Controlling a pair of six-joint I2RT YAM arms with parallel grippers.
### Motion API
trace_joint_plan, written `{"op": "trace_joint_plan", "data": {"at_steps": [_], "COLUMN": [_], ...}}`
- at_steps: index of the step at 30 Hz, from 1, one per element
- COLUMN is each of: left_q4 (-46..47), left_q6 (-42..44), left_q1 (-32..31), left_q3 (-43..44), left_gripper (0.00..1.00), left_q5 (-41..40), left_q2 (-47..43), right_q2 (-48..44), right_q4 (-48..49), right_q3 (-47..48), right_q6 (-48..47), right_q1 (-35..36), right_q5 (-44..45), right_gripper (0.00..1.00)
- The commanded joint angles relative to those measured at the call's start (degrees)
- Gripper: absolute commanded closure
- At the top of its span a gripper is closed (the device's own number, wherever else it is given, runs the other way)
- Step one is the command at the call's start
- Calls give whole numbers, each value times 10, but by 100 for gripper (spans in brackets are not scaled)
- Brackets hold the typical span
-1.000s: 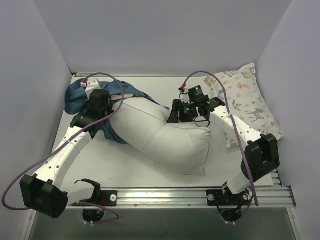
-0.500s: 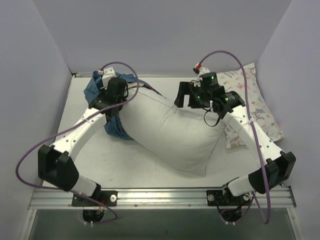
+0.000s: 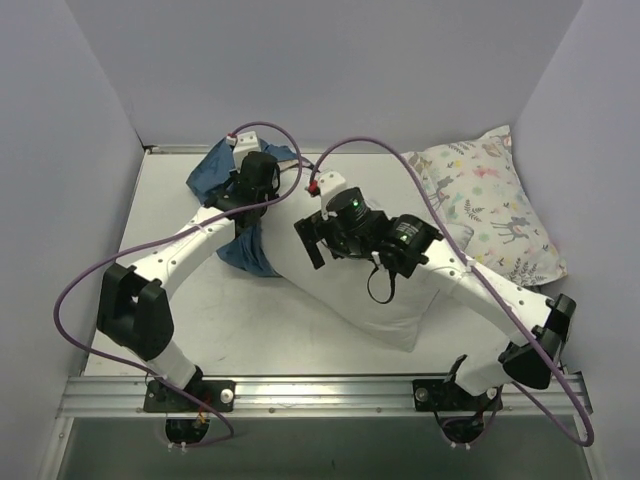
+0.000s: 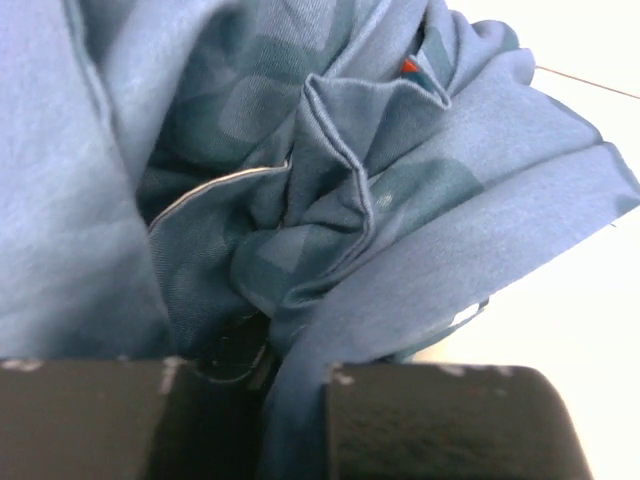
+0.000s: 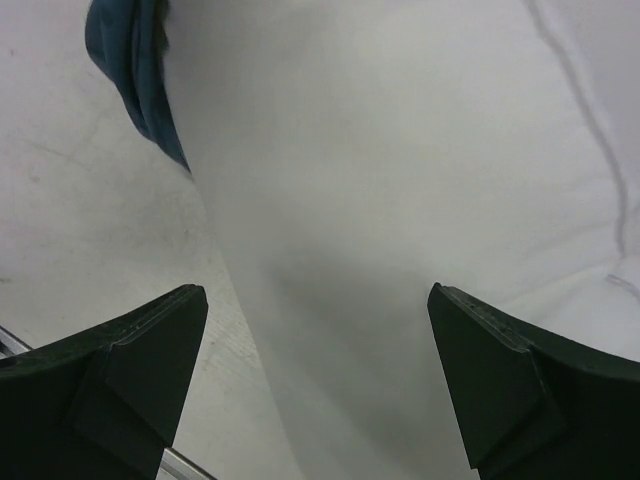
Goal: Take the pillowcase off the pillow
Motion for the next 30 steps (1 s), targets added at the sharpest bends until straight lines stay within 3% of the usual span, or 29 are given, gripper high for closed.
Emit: {"op": "trace_joint_plan", "data": {"at_steps": [1,8,9,13,16,17,18,20,30], "left_q4": [-72,-55,-55,-58,-58,-53,-51,-41,12], "left_q6": [-12,-8,-7,9,12,14,15,19,43], "left_q1": [-16,-5,-1,7,10,10,10,10,-16], "left_q3": [-28,-16,-9,20,28,26,21,6,-131], "left_gripper": [83,53,43,23,15,13,12,11,6], "left_q5": [104,156,161,174,177,178,178,181,150], "left_q2": [17,-12,-16,-29,-56,-65,-86,-110,-284], "right_q2": [34,125,137,188,218,223,224,223,182], "right_q4": [-8,25,25,41,48,53,54,57,45], "right_q3": [-49,-93,-93,-100,-98,-100,-102,-102,-72], "right_q6": [-18,-13,-12,2,13,17,26,29,38], "right_q1": [16,23,20,4,-14,-18,-25,-32,-61], "right_q5": [53,64,62,48,34,33,34,27,-2], "right_gripper": [0,0,0,0,24,63,79,100,100]}}
